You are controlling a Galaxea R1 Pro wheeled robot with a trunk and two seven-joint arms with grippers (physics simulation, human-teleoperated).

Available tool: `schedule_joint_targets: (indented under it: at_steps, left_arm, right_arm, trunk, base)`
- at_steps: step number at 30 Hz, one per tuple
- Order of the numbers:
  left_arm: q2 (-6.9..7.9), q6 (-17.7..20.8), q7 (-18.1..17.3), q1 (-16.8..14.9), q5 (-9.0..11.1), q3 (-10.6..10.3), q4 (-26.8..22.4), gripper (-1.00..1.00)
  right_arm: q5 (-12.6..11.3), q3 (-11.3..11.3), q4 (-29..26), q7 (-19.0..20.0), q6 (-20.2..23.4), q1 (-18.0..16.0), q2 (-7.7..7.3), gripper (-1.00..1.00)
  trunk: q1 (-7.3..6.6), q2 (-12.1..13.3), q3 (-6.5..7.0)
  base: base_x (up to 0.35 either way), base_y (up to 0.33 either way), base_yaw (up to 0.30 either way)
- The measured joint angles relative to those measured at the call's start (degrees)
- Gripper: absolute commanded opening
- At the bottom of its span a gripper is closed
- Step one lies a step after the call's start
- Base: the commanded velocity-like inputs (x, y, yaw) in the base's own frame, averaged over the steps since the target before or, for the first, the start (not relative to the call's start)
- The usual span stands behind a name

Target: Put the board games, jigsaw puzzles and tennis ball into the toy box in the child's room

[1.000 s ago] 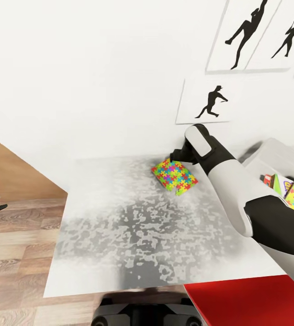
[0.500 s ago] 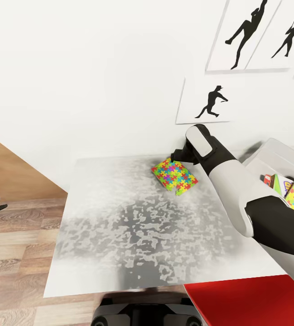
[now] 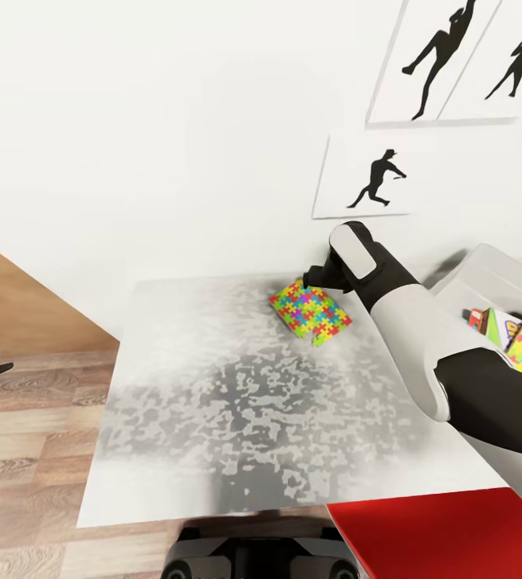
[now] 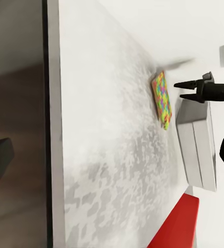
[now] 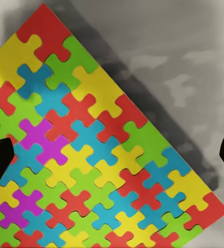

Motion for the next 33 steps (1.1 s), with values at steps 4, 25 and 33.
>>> schedule_joint_targets:
  at_steps: [4,25,33]
  left_arm:
    - [0.00,0.00,0.00,0.00,0.00,0.00,0.00,1.00]
    - [0.00,0.01,0.00,0.00,0.00,0.00,0.00,1.00]
    - [0.00,0.02,0.00,0.00,0.01,0.00,0.00,1.00]
  right_arm:
    - [0.01,0.01,0.05,0.00,0.00,0.00,-0.04,1.00]
    - [-0.04,0.09,0.06,0.01,0.00,0.08,0.05,1.00]
    - [-0.06,0.11,0.06,0.00,0.00,0.15,0.02,1.00]
  trunk:
    - [0.00,0.00,-0.33]
    - [0.00,0.00,-1.78]
    - [0.00,-0.01,-1.81]
  base:
    - [0.000,0.000,0.000]
    - [0.000,0.000,0.000]
    - [0.000,0.000,0.000]
